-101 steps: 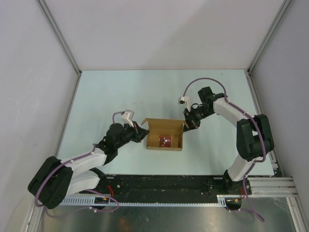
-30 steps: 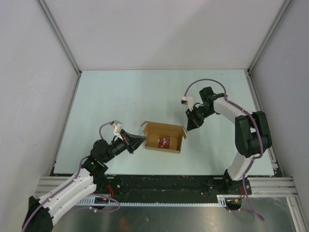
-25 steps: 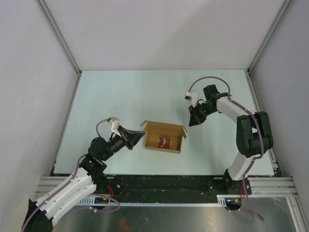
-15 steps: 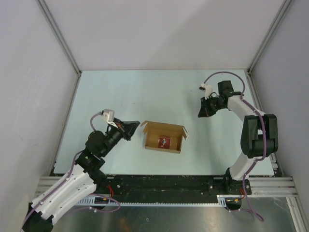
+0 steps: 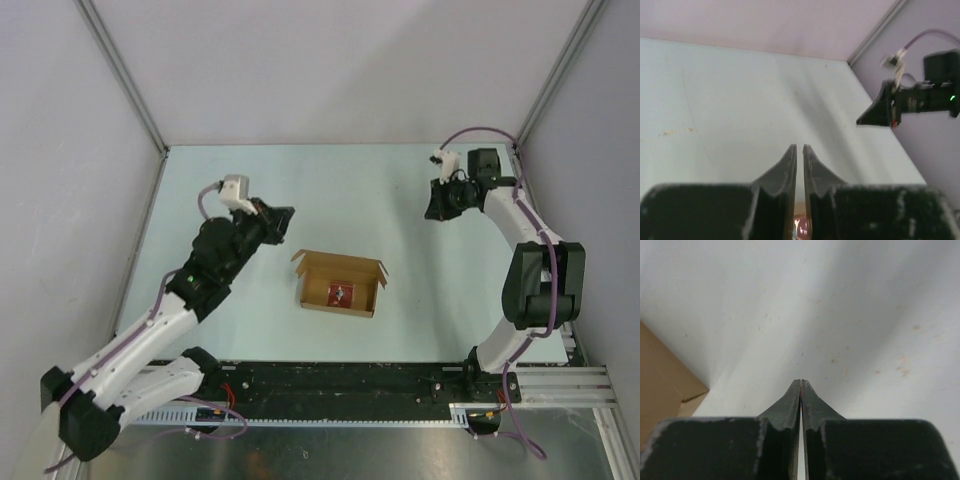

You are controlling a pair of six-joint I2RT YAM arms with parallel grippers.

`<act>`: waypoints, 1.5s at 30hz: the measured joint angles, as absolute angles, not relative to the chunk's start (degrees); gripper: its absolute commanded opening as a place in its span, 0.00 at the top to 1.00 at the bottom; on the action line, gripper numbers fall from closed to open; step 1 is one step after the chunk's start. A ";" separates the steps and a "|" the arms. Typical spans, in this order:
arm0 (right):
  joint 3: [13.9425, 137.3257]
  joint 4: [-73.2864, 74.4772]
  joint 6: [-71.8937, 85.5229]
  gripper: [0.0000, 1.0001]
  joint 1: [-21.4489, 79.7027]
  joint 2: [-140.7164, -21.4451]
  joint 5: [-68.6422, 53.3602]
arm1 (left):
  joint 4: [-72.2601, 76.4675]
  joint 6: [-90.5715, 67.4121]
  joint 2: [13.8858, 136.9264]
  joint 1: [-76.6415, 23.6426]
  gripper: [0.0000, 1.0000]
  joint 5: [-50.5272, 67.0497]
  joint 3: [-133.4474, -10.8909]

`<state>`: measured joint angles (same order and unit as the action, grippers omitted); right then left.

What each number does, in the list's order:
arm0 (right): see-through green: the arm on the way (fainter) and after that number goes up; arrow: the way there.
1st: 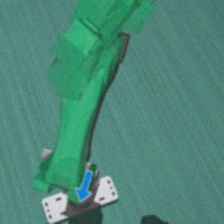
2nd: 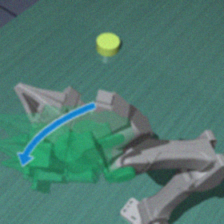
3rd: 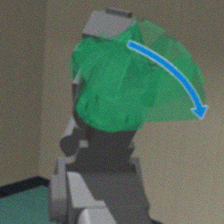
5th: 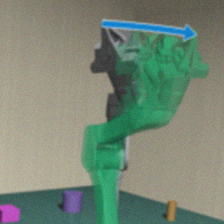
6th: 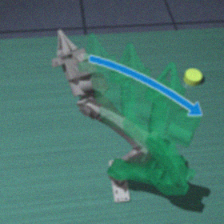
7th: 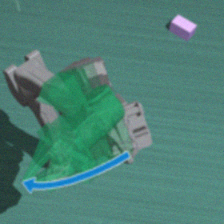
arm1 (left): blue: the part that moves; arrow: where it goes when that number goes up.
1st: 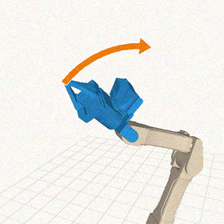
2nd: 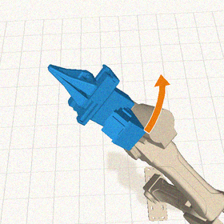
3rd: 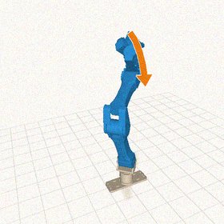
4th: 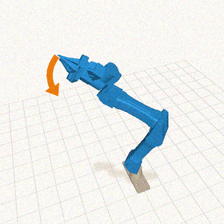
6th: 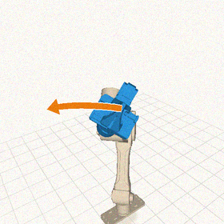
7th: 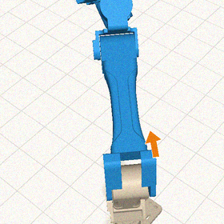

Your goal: Fold the paper box

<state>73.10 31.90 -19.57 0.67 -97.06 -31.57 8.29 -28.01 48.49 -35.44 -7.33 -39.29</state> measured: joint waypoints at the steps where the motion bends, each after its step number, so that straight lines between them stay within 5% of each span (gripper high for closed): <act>1: 75.13 32.99 -19.57 0.91 0.67 -97.06 -30.59 | 6.81 -28.01 51.16 -35.46 0.85 -7.40 -41.95; 6: 98.02 45.41 -19.99 0.91 -1.50 -101.80 -27.62 | -3.20 -28.73 60.58 -34.89 0.75 -8.45 -56.38; 13: 132.14 60.29 -18.85 0.88 -3.97 -115.87 -25.76 | -18.83 -29.82 73.54 -29.58 0.74 -6.98 -85.12; 17: 130.78 65.65 -19.03 0.86 -1.48 -115.26 -23.86 | -24.80 -31.00 79.92 -26.24 0.75 -3.88 -96.97; 27: 109.69 66.22 -15.22 0.79 5.08 -106.65 -21.61 | -38.83 -31.05 83.59 -19.90 0.67 2.50 -97.73; 38: 99.92 66.59 -9.54 0.55 7.09 -100.88 -21.37 | -43.81 -32.05 90.08 -18.44 0.42 10.35 -97.73; 45: 94.91 65.80 -8.75 0.44 8.10 -97.62 -21.43 | -46.92 -34.54 95.61 -22.24 0.39 14.85 -98.70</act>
